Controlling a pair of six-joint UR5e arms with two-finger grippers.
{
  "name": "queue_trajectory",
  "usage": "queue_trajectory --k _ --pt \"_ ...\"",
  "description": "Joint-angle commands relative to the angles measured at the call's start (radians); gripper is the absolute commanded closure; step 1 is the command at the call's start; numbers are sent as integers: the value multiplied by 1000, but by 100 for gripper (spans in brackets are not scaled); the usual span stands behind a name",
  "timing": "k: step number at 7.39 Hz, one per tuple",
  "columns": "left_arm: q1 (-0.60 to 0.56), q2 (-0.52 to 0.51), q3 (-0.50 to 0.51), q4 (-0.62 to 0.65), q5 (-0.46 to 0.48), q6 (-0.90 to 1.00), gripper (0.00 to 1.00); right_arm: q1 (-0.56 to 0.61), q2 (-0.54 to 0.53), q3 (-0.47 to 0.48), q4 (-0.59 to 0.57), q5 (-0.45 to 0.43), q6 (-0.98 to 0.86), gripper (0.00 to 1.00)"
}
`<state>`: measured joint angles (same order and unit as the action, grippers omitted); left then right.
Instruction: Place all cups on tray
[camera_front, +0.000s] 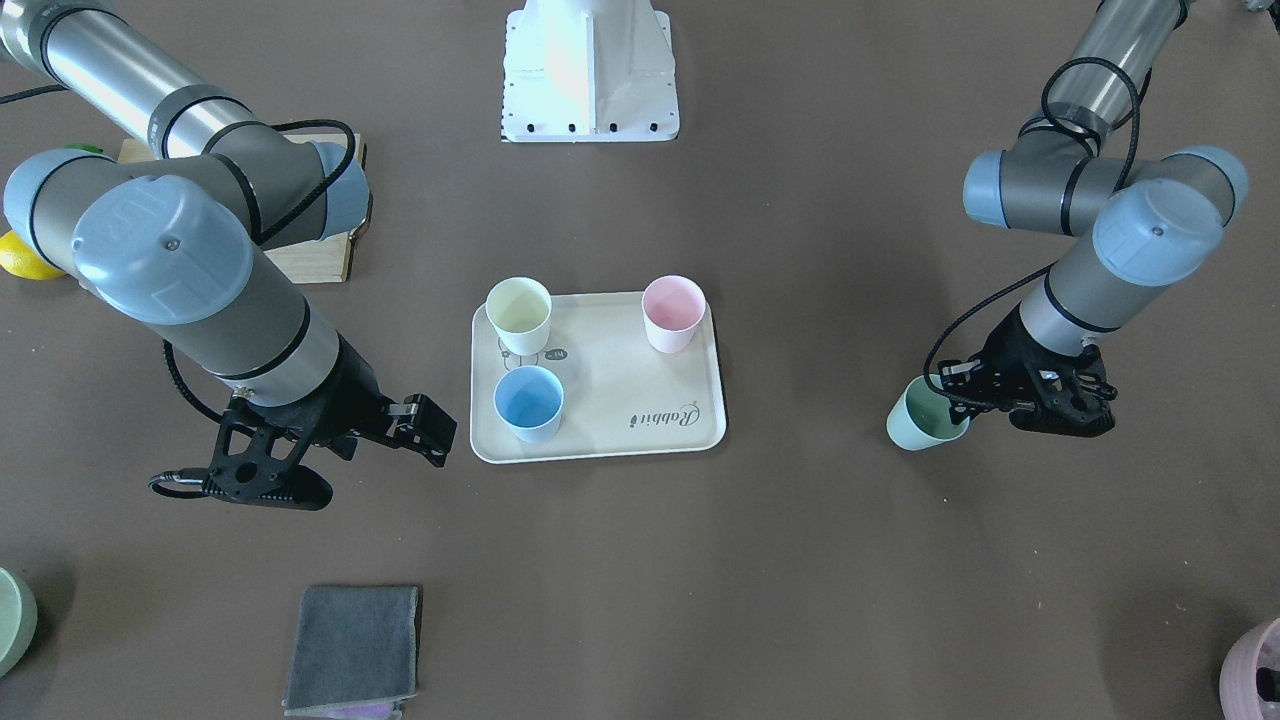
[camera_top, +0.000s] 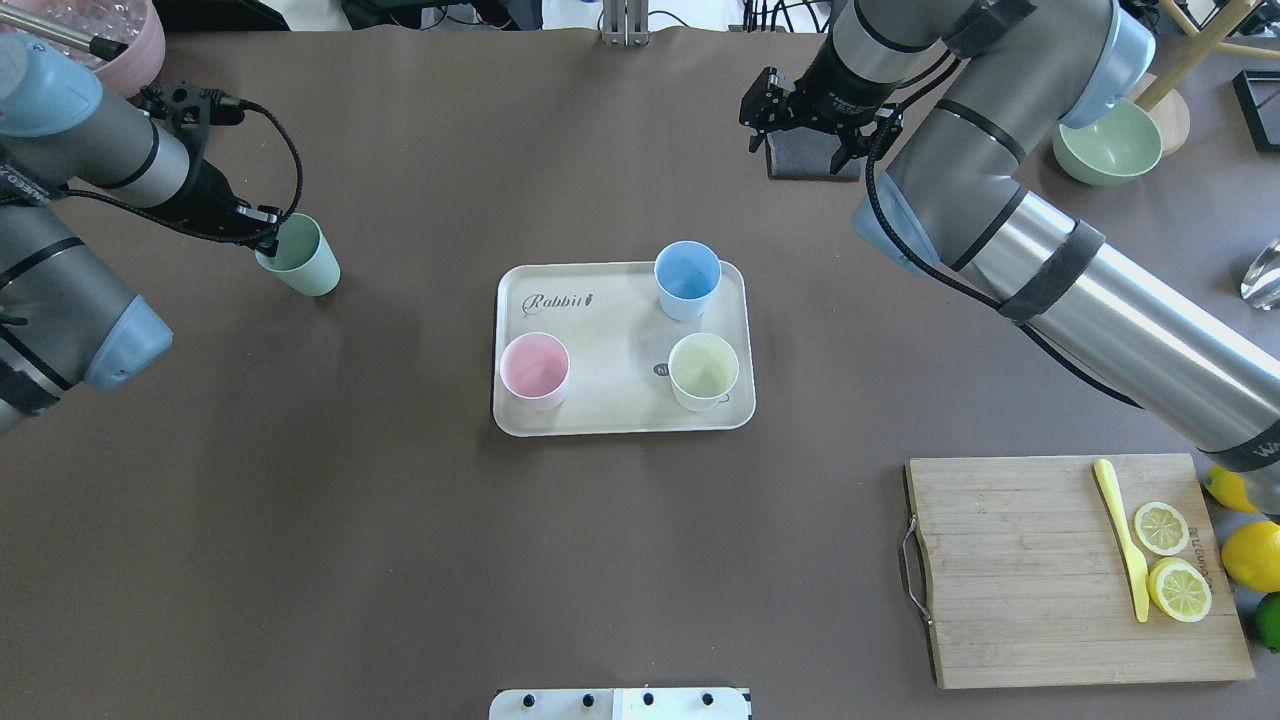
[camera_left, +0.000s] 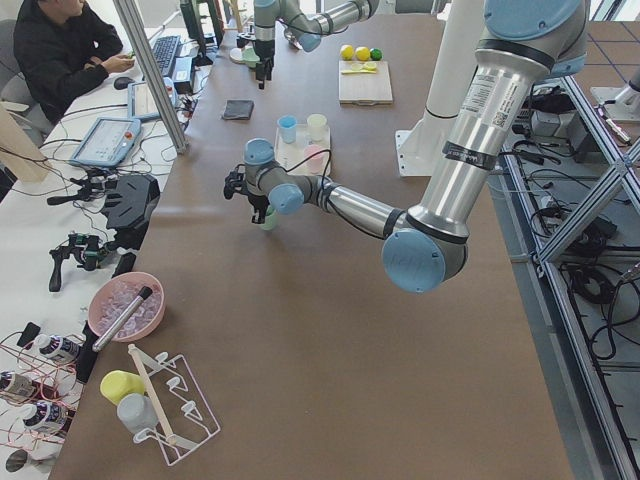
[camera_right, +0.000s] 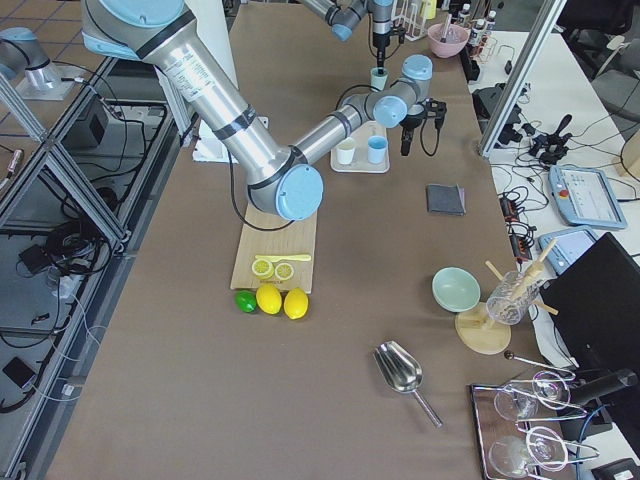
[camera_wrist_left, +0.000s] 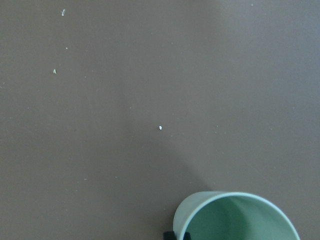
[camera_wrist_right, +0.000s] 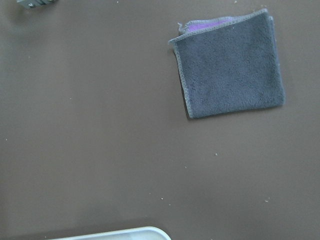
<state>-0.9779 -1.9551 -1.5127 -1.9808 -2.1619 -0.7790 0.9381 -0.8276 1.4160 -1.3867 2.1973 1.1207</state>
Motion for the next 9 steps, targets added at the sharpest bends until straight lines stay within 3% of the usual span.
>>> queue_trajectory --k 1,3,7,9 --pt "-45 -130 -26 151 -70 -43 100 48 -45 8 0 21 -48 0" --pt "3 -221 -38 178 -59 -213 100 99 -134 30 0 28 -189 0" --pt "270 -314 -34 174 167 -454 100 223 -264 40 0 68 -434 0" --pt "318 -326 3 166 224 -462 100 245 -288 37 0 68 -482 0"
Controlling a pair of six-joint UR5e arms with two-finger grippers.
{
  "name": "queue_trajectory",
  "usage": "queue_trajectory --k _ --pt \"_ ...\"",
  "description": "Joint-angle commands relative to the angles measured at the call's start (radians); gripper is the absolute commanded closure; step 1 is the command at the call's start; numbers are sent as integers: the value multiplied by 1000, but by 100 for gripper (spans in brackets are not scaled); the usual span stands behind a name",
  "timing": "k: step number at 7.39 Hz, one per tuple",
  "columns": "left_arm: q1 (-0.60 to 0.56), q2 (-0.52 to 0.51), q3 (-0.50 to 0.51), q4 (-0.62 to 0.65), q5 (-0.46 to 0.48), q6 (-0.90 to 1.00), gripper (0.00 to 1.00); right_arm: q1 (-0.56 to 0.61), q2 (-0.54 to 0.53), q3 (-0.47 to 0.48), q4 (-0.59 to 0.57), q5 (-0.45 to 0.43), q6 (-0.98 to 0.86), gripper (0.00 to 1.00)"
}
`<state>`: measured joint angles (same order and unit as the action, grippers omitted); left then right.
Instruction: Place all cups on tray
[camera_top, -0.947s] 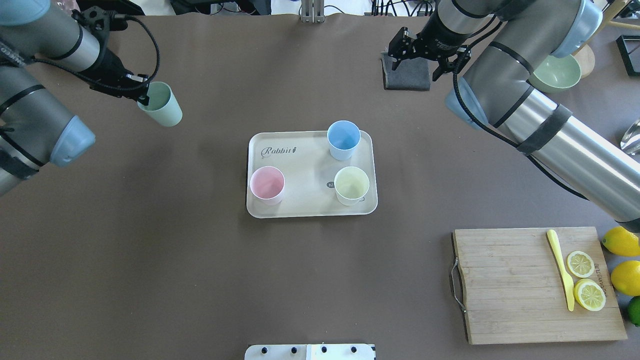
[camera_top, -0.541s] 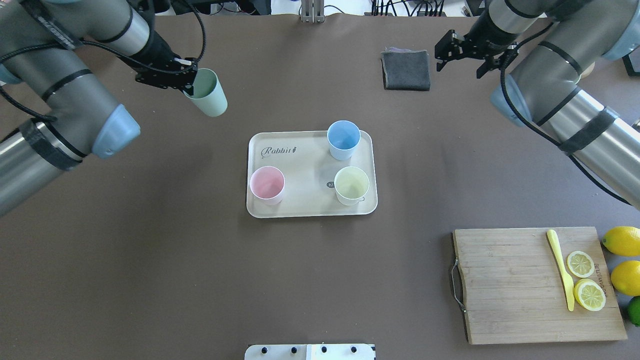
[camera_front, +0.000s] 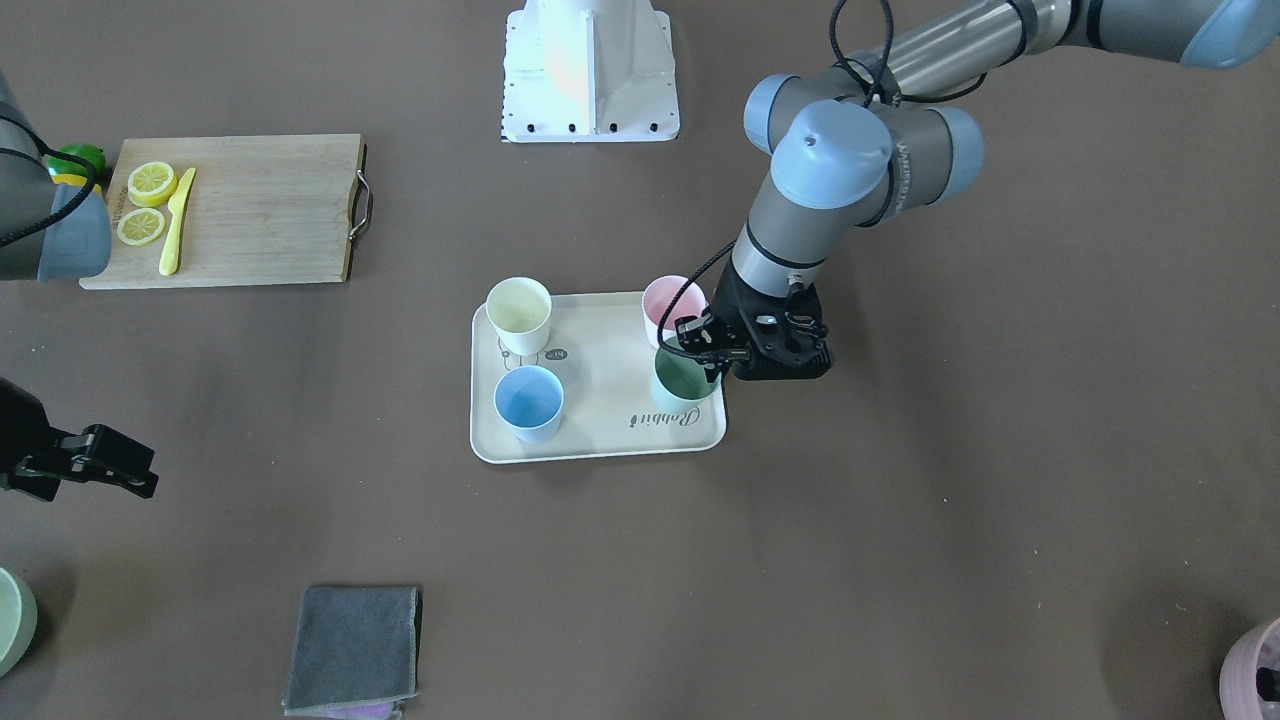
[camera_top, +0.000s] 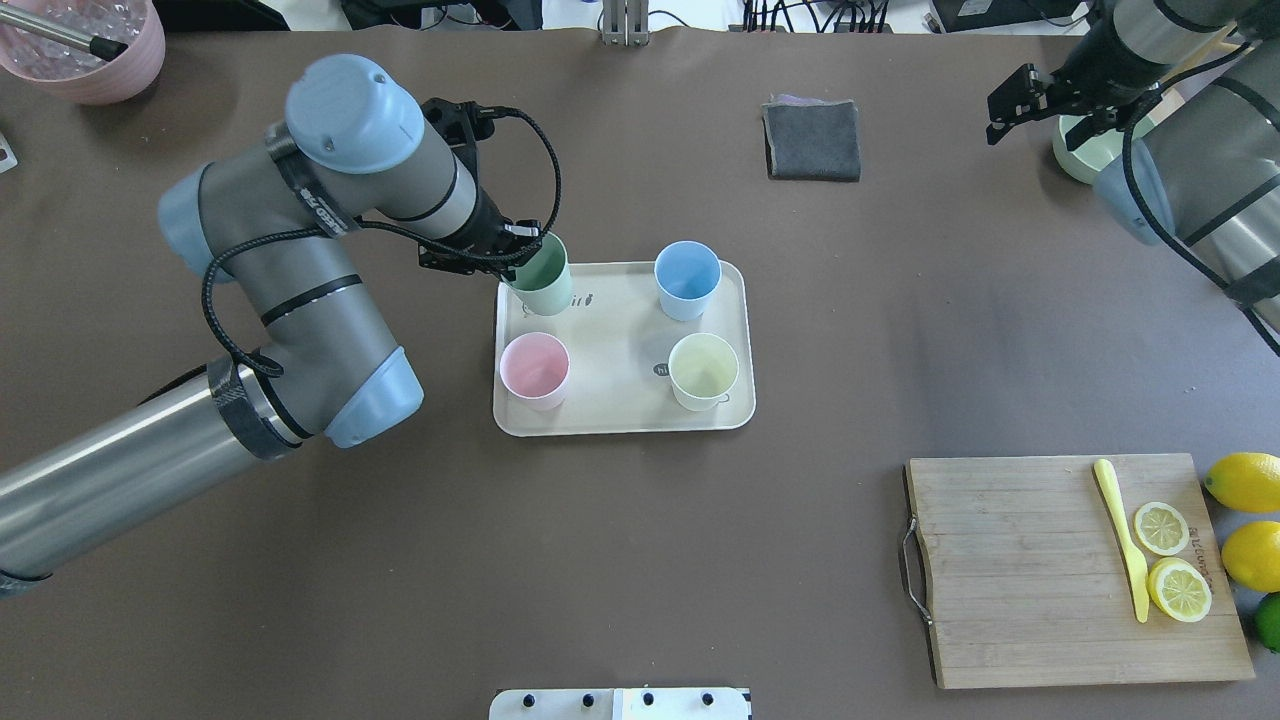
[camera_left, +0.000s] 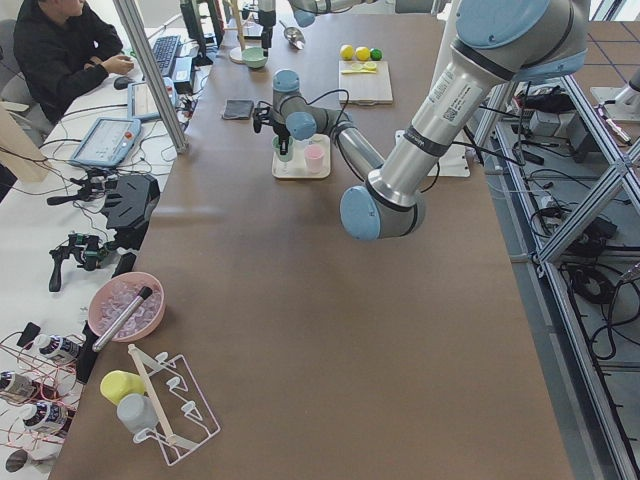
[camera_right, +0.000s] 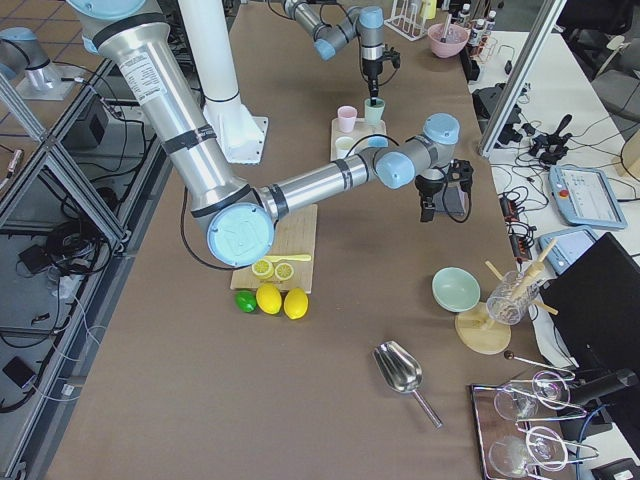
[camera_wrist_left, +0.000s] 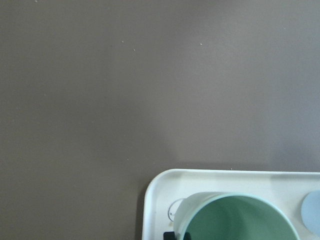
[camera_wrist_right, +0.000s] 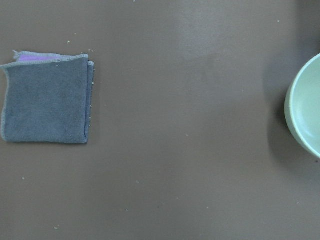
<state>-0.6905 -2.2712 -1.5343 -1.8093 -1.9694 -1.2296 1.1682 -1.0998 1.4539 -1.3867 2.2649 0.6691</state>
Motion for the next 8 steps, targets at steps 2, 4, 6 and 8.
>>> queue_trajectory --k 2,4,6,8 --pt "31 -10 51 -16 73 -8 100 16 -17 0 0 1 -31 0" --pt "29 -8 80 -50 83 -5 100 13 -15 -3 0 1 -32 0" --pt "28 -7 66 -74 86 -1 2 15 -17 -3 0 1 -33 0" --pt "-39 31 -69 -8 11 8 2 25 -29 5 0 16 -37 0"
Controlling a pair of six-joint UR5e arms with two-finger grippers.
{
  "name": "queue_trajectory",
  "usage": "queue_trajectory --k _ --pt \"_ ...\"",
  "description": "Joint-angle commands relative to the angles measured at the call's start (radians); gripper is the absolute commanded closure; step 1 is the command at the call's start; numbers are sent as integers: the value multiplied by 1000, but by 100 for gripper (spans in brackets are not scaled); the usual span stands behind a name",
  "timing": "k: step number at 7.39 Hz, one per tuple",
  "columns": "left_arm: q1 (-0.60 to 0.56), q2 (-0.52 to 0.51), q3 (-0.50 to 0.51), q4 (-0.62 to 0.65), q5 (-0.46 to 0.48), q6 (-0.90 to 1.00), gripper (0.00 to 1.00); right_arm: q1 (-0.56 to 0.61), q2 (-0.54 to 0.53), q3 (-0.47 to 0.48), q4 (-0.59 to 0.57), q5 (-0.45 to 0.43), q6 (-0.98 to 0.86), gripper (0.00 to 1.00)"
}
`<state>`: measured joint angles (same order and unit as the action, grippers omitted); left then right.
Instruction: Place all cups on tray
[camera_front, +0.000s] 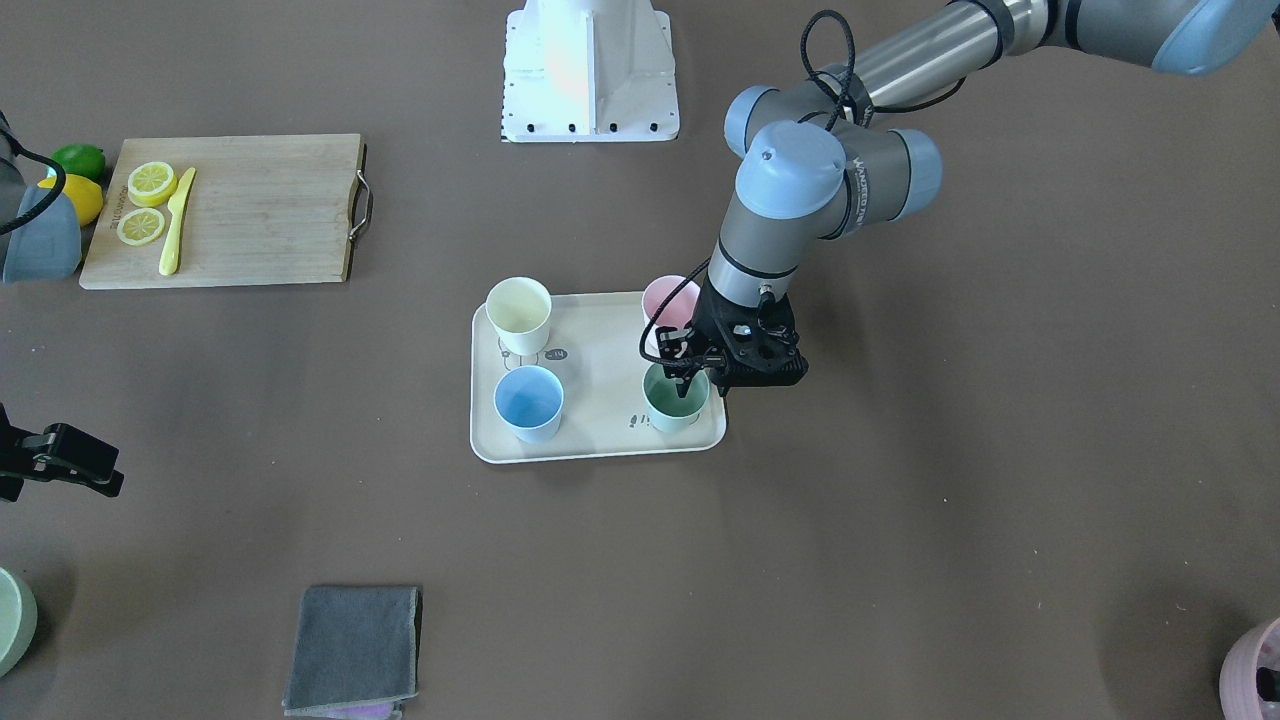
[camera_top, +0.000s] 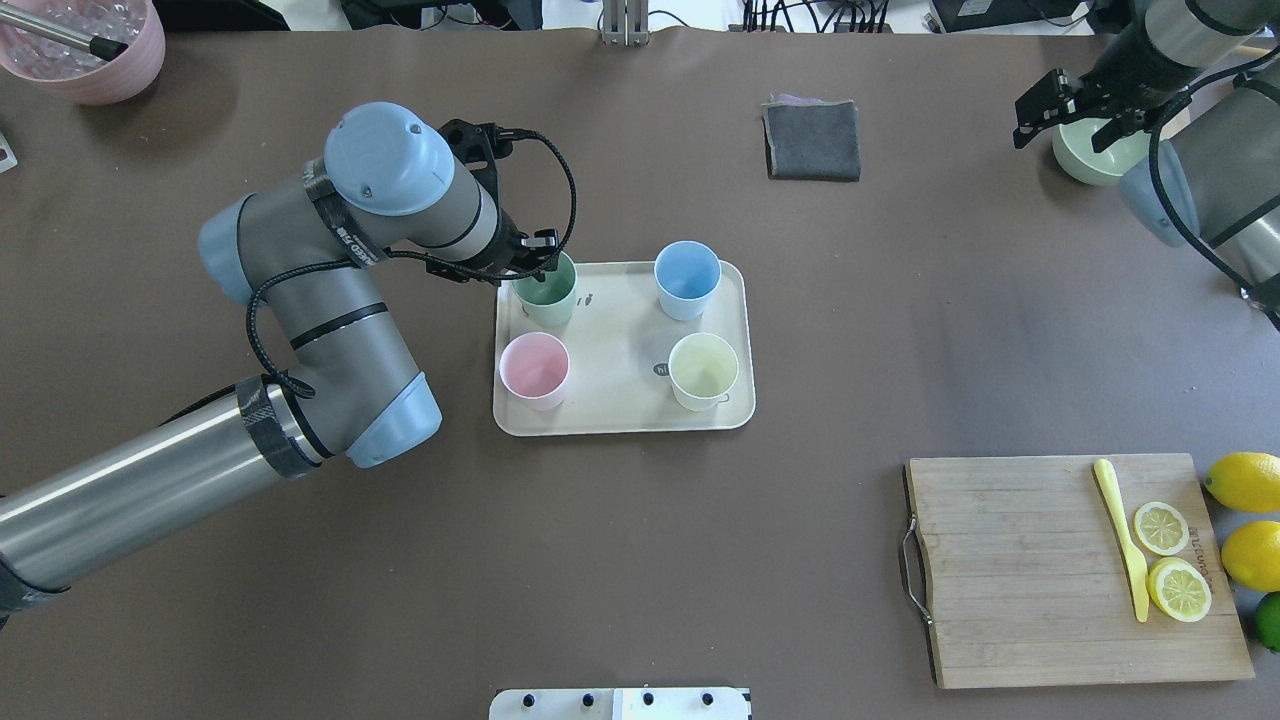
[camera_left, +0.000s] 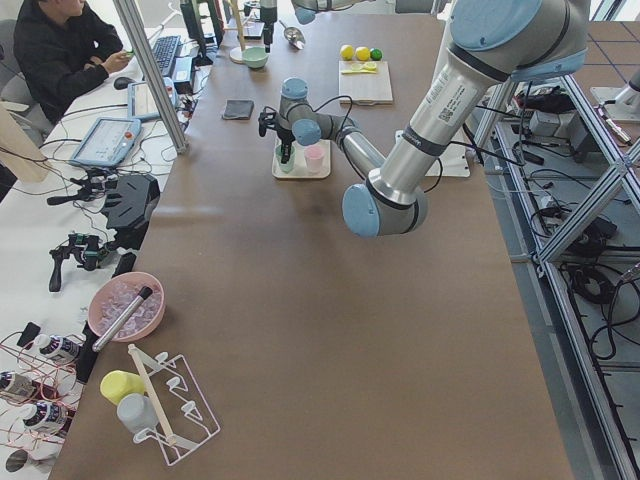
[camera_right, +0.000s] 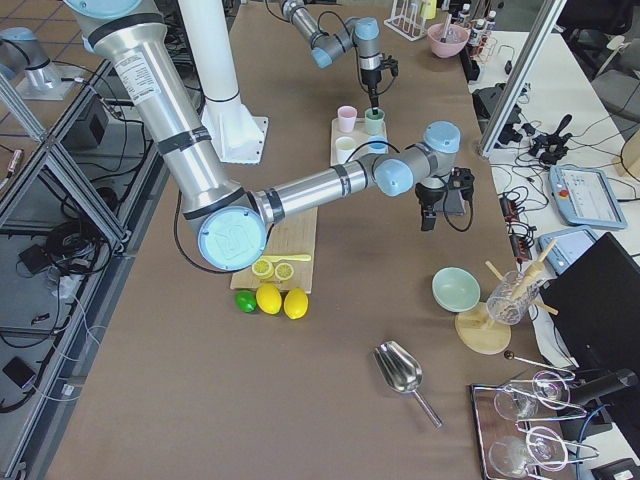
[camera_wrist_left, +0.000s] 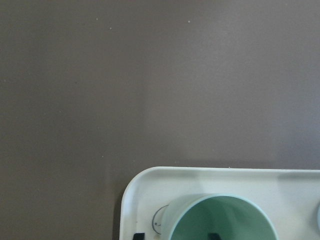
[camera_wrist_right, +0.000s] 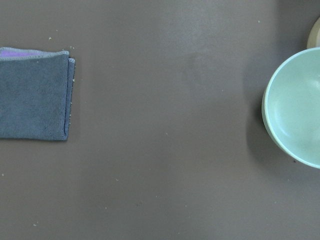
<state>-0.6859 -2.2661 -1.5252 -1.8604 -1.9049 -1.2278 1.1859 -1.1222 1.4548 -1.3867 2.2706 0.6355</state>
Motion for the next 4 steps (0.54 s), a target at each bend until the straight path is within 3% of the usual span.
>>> queue_trajectory --k 1,3,4 --pt "-111 110 -224 131 -142 80 2 21 -31 22 1 16 -8 0" --pt "-220 269 -401 233 -154 292 2 44 -129 94 2 44 -55 0" --pt "-319 320 -397 231 -193 350 2 82 -187 98 3 52 -159 0"
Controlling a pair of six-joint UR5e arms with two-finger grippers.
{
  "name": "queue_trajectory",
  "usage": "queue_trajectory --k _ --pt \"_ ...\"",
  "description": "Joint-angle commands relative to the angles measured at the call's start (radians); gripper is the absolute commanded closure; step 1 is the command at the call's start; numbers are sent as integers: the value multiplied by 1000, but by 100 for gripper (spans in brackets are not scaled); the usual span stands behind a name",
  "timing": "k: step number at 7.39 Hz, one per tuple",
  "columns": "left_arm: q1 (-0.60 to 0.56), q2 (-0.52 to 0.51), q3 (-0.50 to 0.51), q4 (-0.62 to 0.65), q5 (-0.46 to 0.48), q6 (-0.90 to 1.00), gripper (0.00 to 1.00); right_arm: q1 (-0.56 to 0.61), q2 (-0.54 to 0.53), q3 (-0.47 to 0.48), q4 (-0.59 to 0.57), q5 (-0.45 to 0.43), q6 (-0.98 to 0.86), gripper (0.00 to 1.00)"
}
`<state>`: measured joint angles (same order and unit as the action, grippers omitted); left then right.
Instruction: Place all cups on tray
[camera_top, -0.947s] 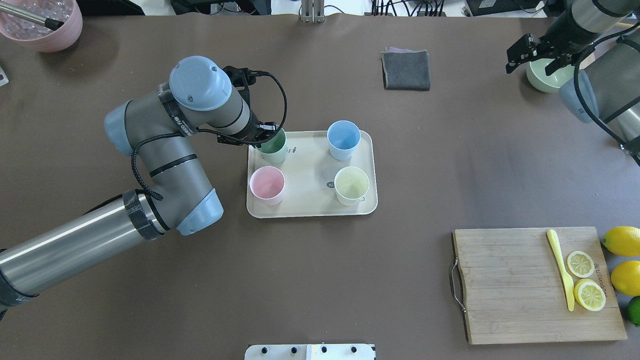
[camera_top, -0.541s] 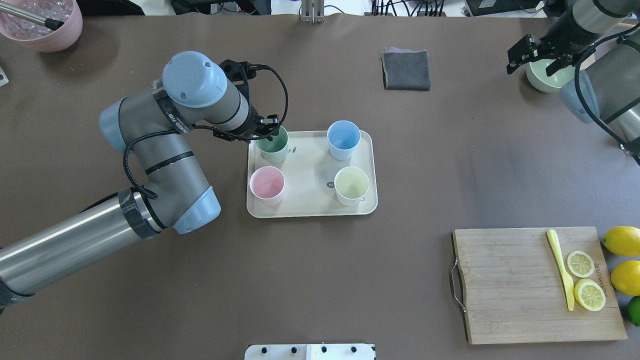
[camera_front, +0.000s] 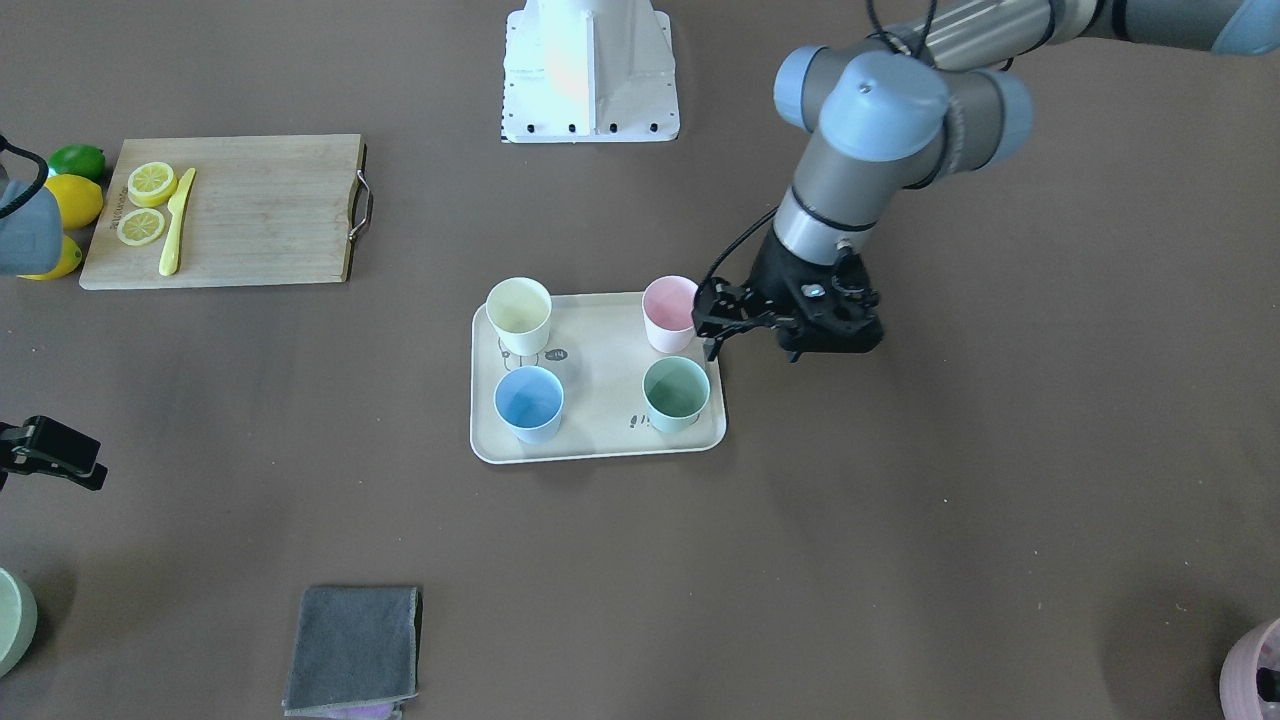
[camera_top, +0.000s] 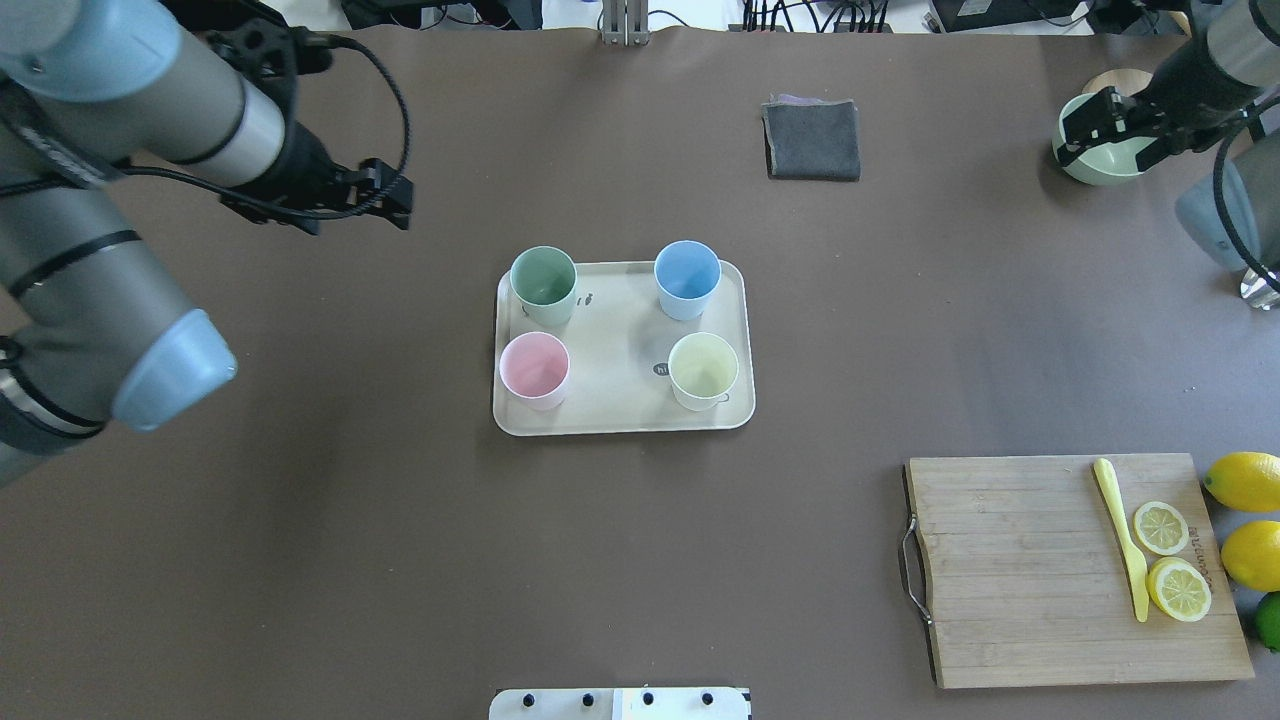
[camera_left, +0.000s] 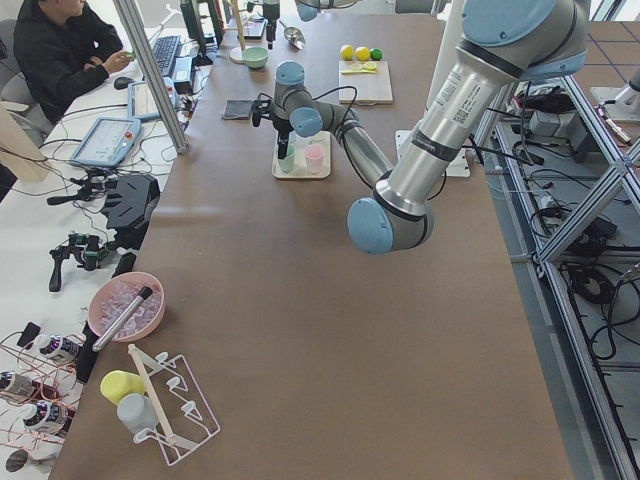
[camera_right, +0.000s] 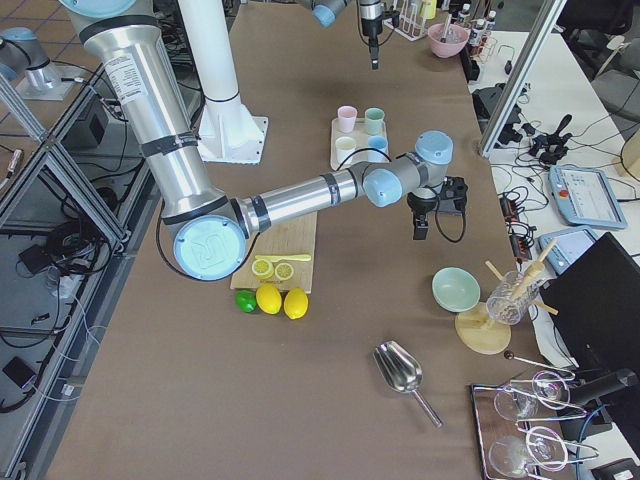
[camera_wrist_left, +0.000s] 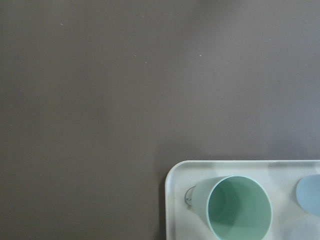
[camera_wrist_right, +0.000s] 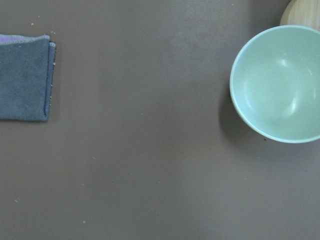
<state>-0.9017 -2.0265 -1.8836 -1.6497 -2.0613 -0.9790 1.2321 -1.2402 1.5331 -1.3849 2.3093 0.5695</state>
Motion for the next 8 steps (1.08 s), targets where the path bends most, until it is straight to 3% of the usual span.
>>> queue_trajectory --k 1,4,6,8 --pt "-225 118 -16 22 -113 165 2 81 -126 16 3 25 -181 0" --pt "-487 303 90 -74 -154 598 2 237 -240 -28 6 16 -376 0" --pt "-537 377 170 -177 -151 612 2 314 -284 -31 0 12 -477 0" --pt "-612 448 216 -180 -151 713 2 332 -292 -57 -2 22 -480 0"
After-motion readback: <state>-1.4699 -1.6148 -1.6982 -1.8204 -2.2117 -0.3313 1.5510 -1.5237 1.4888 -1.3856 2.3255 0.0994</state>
